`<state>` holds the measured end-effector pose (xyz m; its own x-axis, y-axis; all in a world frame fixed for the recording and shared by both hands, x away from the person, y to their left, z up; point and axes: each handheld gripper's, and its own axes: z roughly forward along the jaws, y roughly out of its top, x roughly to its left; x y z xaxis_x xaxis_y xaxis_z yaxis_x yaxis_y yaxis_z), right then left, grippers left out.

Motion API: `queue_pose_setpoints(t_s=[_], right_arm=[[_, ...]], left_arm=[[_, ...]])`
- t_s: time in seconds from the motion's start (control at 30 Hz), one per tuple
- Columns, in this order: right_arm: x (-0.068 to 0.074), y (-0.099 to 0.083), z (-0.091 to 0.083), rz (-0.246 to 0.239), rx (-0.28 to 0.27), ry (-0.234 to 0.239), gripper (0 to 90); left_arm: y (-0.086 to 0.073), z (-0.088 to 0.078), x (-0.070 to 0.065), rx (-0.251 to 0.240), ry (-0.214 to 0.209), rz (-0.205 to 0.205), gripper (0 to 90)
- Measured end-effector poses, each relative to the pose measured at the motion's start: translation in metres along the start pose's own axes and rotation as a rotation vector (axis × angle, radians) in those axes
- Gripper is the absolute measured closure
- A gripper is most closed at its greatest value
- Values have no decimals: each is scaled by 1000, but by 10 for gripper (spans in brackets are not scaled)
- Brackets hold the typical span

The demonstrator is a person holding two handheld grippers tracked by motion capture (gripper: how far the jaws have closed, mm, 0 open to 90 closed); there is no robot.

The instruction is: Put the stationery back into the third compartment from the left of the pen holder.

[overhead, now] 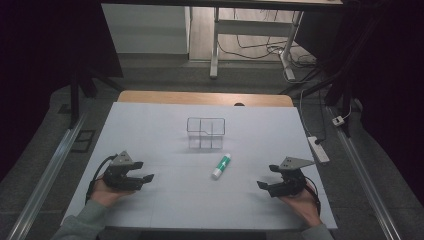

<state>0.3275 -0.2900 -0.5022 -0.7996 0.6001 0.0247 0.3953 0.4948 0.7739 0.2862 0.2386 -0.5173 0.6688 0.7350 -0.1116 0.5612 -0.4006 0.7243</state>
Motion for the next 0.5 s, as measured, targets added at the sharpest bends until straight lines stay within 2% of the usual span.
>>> queue_pose_setpoints(t_s=[0.1, 0.23, 0.5], right_arm=[[2, 4, 0, -19, 3, 4, 174], [4, 12, 4, -58, 35, 27, 181], [4, 29, 18, -127, 80, 73, 186]], left_arm=[[-1, 1, -1, 7, -2, 3, 308], [-2, 0, -2, 10, -8, 8, 304], [-6, -1, -2, 14, -9, 6, 302]])
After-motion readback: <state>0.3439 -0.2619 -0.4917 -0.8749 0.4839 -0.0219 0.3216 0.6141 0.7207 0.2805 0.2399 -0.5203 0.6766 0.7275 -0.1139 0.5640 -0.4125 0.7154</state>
